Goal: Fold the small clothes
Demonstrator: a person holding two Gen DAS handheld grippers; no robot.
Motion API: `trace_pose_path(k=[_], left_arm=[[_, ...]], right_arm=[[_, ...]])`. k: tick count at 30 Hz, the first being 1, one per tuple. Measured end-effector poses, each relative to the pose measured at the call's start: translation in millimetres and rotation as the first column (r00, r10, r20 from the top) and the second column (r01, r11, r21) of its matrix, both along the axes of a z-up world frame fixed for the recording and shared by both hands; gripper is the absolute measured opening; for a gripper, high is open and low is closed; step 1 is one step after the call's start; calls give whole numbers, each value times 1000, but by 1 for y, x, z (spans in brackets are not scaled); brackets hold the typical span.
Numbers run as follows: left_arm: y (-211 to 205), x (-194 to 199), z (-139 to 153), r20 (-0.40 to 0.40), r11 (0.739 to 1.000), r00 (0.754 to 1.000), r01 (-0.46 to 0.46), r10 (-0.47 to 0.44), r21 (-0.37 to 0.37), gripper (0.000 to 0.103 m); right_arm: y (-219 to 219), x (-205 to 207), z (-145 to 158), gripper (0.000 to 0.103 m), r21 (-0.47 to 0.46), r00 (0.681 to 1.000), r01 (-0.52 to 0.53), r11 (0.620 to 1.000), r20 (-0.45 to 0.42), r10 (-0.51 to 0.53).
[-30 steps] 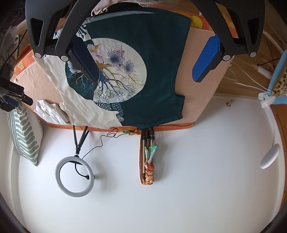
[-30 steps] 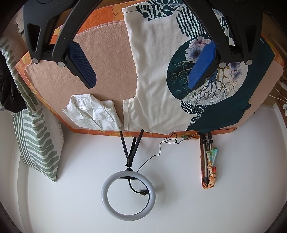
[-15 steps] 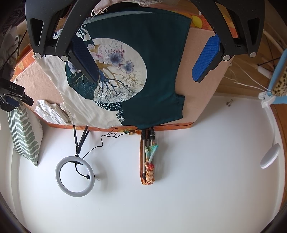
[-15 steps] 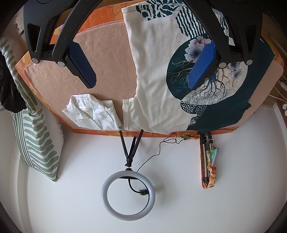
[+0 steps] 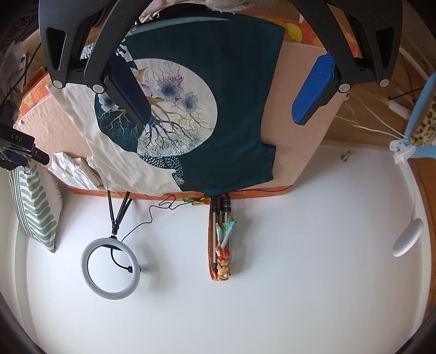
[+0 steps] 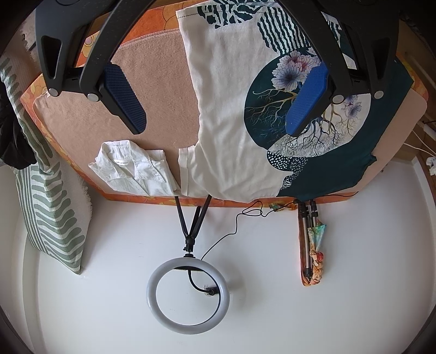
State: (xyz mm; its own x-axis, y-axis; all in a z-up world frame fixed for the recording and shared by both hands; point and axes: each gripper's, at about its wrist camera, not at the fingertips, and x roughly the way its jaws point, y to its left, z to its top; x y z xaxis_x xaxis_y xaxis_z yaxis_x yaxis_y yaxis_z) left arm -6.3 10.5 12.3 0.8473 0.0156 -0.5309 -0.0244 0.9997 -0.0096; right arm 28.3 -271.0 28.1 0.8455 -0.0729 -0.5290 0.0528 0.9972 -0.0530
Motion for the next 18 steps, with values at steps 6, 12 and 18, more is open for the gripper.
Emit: trace_pose_path(k=[6, 12, 18], left_arm=[[30, 2, -12, -34, 995, 999, 31, -34, -91, 100], [66, 3, -41, -104, 991, 995, -7, -7, -131, 90], [87, 6, -77, -228, 981, 974, -45, 1, -186, 75]], right_arm=[[7, 8, 13, 103, 42, 999, -32, 999, -11, 33], [27, 22, 26, 103, 77, 996, -90, 993, -20, 92], [59, 49, 37, 103, 107, 985, -170, 980, -22, 173]])
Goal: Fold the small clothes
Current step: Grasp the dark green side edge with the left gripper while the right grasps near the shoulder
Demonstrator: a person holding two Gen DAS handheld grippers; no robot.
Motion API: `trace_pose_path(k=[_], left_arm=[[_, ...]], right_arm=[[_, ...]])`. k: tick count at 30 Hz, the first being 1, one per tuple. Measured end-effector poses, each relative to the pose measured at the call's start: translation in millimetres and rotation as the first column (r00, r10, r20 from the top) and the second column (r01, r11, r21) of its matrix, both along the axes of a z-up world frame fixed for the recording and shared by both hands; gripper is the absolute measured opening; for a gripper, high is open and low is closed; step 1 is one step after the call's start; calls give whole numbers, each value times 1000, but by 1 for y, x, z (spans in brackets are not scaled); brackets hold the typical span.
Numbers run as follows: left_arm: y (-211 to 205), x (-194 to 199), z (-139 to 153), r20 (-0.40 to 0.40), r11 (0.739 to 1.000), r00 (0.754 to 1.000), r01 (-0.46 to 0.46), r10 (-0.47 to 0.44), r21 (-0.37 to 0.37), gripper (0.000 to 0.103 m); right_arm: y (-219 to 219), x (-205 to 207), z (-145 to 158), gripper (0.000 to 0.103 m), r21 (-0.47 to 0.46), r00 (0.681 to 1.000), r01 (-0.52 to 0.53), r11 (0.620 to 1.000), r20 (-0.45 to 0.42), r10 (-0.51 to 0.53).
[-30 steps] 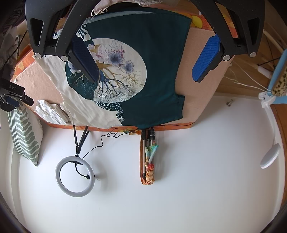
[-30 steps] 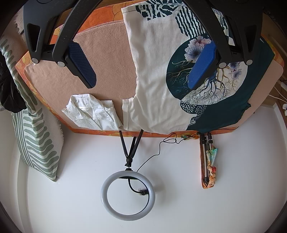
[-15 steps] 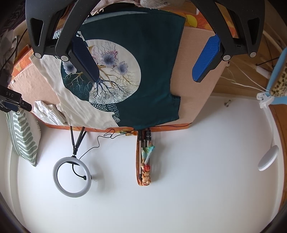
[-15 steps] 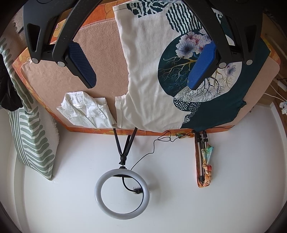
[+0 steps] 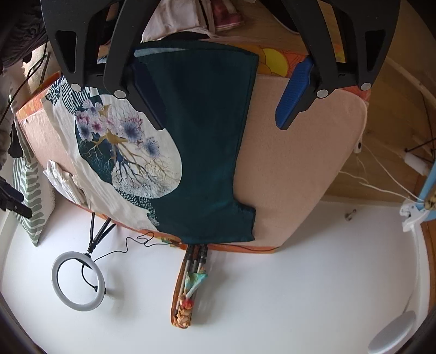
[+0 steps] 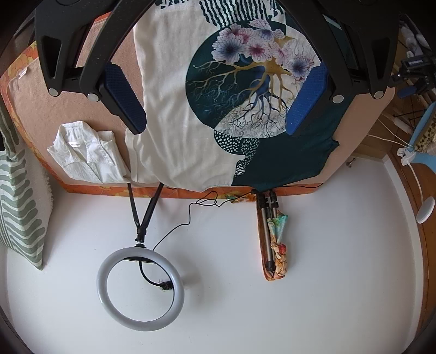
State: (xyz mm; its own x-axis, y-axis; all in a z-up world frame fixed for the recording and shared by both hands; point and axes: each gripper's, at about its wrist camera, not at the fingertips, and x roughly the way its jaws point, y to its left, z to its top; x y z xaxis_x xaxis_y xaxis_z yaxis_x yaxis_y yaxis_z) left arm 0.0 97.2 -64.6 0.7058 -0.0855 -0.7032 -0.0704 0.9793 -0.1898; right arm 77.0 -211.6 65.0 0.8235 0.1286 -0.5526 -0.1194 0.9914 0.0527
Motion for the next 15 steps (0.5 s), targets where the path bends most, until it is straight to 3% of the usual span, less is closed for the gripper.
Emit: trace_pose_path(k=[2, 8, 10, 15], left_arm=[[4, 0, -9, -31, 1000, 1000, 4, -5, -18, 69], [10, 3, -34, -108, 1000, 994, -10, 9, -1, 67], [11, 6, -43, -141, 1000, 990, -8, 6, -10, 59], [18, 8, -62, -213, 995, 977, -35, 15, -91, 50]], right_arm=[[16, 13, 2, 103, 11, 999, -37, 999, -6, 37], [69, 56, 2, 103, 55, 983, -173, 983, -48, 175], [90, 72, 4, 103, 70, 974, -208, 976, -74, 213], [141, 110, 9, 103, 101, 952, -274, 956, -114, 285]])
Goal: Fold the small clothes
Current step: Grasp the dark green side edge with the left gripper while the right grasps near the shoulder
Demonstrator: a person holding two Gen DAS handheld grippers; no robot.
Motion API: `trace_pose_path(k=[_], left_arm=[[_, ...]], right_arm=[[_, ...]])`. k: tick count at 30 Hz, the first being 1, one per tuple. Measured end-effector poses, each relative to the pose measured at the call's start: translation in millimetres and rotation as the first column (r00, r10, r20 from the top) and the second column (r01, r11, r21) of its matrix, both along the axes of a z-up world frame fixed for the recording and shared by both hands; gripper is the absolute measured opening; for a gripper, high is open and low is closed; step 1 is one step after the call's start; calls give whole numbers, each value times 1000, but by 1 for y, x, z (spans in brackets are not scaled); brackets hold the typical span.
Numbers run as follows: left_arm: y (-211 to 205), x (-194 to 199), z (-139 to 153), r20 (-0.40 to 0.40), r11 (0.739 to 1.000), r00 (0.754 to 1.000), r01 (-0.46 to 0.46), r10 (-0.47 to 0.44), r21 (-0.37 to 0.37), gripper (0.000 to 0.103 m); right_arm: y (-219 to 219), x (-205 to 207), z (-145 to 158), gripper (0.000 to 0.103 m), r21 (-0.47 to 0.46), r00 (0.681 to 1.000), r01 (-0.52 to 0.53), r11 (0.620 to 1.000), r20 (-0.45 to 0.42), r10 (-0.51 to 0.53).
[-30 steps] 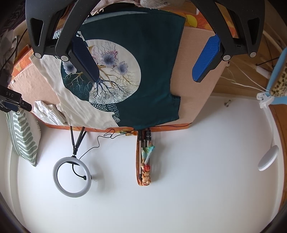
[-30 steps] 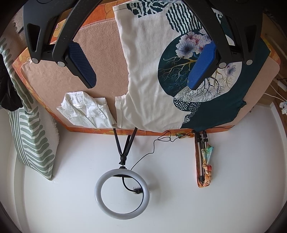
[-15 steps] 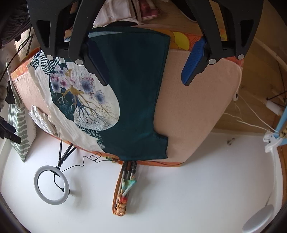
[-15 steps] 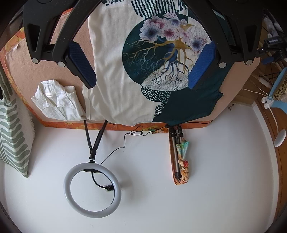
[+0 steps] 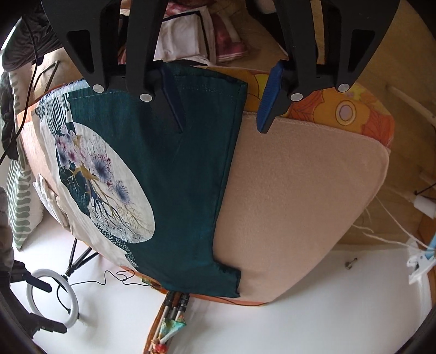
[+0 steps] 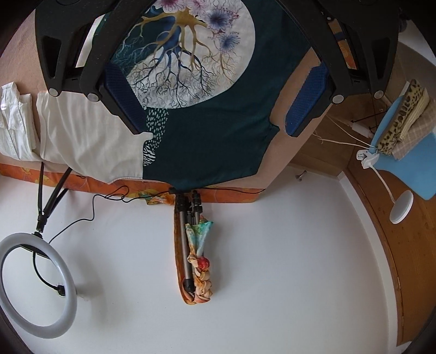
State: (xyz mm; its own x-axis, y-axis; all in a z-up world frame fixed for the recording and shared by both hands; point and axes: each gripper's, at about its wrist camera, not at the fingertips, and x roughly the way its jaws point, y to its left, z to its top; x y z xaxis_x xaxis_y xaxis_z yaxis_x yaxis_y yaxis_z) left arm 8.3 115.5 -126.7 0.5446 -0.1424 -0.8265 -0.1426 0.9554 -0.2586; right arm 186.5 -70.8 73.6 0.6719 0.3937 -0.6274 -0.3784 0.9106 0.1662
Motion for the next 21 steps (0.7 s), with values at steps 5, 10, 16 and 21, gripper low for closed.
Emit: trace_pose_path(k=[5, 10, 16, 21], left_arm=[[2, -1, -4, -7, 1000, 1000, -1, 1, 16, 45], [4, 1, -7, -15, 1000, 1000, -2, 2, -3, 44], [8, 6, -7, -17, 999, 1000, -10, 9, -33, 38], [9, 8, -8, -11, 998, 1000, 7, -8, -62, 33]], right_arm=[[51, 47, -15, 103, 27, 996, -22, 999, -88, 24], [106, 93, -42, 103, 1, 983, -36, 999, -178, 35], [165, 143, -81, 101, -42, 967, -53, 998, -253, 40], [205, 178, -119, 96, -87, 955, -52, 995, -296, 24]])
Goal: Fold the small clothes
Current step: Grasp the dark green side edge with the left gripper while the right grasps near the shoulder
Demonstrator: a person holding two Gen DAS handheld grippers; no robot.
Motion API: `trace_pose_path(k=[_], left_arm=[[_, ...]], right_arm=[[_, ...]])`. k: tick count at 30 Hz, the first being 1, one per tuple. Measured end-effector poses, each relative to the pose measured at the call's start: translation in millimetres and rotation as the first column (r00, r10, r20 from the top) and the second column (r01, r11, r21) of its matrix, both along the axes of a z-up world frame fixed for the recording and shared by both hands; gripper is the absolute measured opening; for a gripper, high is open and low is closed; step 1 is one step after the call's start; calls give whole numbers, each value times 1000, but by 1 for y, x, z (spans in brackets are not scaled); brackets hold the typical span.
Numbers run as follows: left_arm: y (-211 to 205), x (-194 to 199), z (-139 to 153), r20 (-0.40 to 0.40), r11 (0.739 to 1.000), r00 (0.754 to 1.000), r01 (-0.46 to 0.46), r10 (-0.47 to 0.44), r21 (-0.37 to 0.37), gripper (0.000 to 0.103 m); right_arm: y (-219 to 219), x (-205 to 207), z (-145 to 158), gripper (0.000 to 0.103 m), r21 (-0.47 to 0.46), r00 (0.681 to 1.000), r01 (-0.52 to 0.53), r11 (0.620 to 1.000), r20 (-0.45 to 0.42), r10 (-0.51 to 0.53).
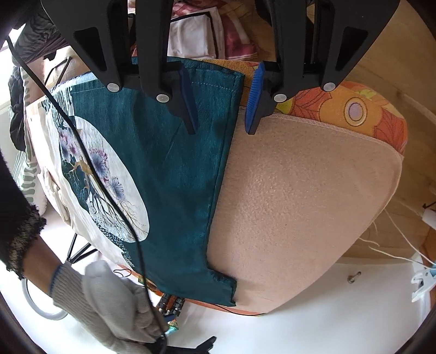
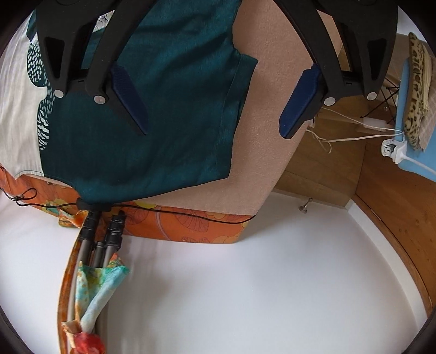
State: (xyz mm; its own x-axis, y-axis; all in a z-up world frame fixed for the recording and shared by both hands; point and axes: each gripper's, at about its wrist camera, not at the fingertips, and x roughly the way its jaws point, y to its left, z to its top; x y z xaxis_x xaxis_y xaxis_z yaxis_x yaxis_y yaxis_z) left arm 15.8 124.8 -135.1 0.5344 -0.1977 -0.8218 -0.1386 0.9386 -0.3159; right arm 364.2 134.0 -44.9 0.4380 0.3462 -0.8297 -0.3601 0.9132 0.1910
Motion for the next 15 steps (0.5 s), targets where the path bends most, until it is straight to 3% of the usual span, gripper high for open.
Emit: trace_pose_path(k=[5, 7, 14, 15], left_arm=[[-6, 3, -1, 7, 999, 1000, 30, -30, -10, 21], [-8, 4, -1, 6, 999, 999, 36, -36, -8, 11], [-4, 4, -3, 10, 998, 1000, 23, -22, -57, 5], [-3, 3, -4, 10, 997, 1000, 19, -19, -72, 5]], right_arm=[[33, 25, -35, 88, -21, 999, -14, 1000, -46, 13], [45, 31, -46, 86, -56, 999, -27, 998, -43, 24], [70, 49, -78, 79, -188, 998, -38, 981, -49, 29], [71, 50, -83, 74, -207, 998, -40, 977, -53, 30]])
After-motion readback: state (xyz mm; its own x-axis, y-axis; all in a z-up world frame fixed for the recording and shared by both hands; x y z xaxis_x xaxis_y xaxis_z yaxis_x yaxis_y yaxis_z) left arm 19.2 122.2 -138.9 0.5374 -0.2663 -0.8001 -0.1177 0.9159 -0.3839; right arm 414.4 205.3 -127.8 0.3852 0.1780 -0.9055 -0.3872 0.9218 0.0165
